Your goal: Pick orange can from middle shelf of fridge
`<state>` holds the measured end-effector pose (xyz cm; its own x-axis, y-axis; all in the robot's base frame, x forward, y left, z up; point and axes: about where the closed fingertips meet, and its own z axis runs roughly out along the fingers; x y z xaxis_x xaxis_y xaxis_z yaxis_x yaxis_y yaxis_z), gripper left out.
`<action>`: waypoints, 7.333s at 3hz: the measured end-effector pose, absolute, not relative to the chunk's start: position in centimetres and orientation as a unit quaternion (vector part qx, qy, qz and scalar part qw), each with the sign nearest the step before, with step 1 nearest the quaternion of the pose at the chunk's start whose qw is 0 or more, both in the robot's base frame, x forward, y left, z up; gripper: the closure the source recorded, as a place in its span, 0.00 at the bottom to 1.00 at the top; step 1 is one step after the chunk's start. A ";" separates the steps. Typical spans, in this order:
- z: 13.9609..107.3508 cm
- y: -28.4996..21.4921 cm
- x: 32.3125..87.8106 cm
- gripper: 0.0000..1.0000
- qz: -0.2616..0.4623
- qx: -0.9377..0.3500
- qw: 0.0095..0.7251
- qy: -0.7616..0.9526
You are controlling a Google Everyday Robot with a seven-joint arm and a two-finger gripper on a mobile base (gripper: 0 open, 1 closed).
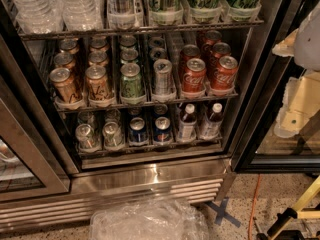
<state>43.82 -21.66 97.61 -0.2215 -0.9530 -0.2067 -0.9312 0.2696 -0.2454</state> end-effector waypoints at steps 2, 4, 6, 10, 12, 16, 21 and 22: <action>97.3 -20.6 42.6 0.00 -0.019 -0.610 0.177 0.773; 95.1 -15.4 39.4 0.00 0.084 -0.581 0.252 0.769; 93.9 -7.9 39.1 0.00 0.159 -0.533 0.327 0.764; 89.0 1.1 39.1 0.00 0.230 -0.461 0.399 0.759; 88.0 9.4 39.7 0.00 0.273 -0.444 0.446 0.728; 85.9 13.6 44.5 0.00 0.247 -0.377 0.505 0.736; 83.3 17.3 52.1 0.00 0.204 -0.291 0.559 0.749; 82.6 18.3 52.4 0.00 0.213 -0.288 0.562 0.745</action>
Offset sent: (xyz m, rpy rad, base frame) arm -0.0195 0.0171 -0.0061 0.0636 0.0036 0.0409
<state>52.36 18.28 82.64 -0.2020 -0.1902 -0.9607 -0.6696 0.7427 -0.0062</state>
